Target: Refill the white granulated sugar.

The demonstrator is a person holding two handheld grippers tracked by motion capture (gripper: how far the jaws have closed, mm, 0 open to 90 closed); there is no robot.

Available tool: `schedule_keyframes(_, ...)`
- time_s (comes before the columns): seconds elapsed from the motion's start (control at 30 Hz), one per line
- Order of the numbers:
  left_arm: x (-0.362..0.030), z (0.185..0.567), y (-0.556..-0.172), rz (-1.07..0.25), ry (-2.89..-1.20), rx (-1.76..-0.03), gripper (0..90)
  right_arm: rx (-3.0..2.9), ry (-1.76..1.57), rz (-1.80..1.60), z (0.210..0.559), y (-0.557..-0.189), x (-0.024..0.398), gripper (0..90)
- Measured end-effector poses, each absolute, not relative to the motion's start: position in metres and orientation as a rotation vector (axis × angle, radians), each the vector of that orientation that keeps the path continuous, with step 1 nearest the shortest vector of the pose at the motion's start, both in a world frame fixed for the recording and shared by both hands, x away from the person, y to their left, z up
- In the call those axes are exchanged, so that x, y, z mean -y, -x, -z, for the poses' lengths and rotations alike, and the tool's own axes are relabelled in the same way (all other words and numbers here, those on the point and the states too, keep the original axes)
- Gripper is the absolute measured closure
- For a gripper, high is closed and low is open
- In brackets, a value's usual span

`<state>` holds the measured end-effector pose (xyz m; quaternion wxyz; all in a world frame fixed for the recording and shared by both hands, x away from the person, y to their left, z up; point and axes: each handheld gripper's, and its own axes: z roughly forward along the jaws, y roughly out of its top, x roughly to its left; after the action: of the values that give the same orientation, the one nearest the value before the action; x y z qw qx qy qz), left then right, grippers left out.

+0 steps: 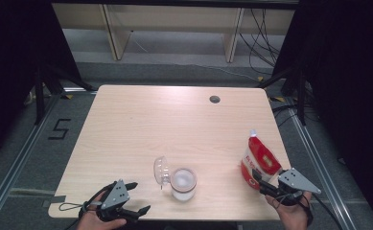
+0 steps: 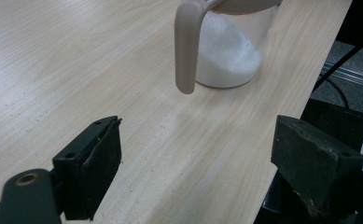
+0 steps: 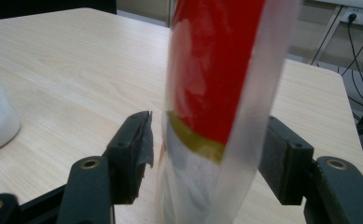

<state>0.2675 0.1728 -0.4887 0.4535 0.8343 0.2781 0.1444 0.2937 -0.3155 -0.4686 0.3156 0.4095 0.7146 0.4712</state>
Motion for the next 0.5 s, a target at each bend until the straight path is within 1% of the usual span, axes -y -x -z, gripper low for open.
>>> schedule_keyframes(0.1, -0.174, 0.488, -0.269, -0.363, -2.068, -0.667, 15.8, -1.869, -1.090, -1.234, 0.468, -0.289, 0.315, 39.5)
schedule_keyframes(0.2, -0.173, 0.487, -0.269, -0.341, -2.067, -0.687, 15.8, -1.868, -1.089, -1.232, 0.469, -0.286, 0.316, 38.8)
schedule_keyframes(0.4, -0.172, 0.487, -0.269, -0.356, -2.064, -0.687, 15.8, -1.870, -1.133, -1.241, 0.471, -0.281, 0.318, 37.2)
schedule_keyframes(0.5, -0.171, 0.486, -0.269, -0.341, -2.062, -0.689, 15.8, -1.871, -1.130, -1.239, 0.472, -0.279, 0.321, 36.0)
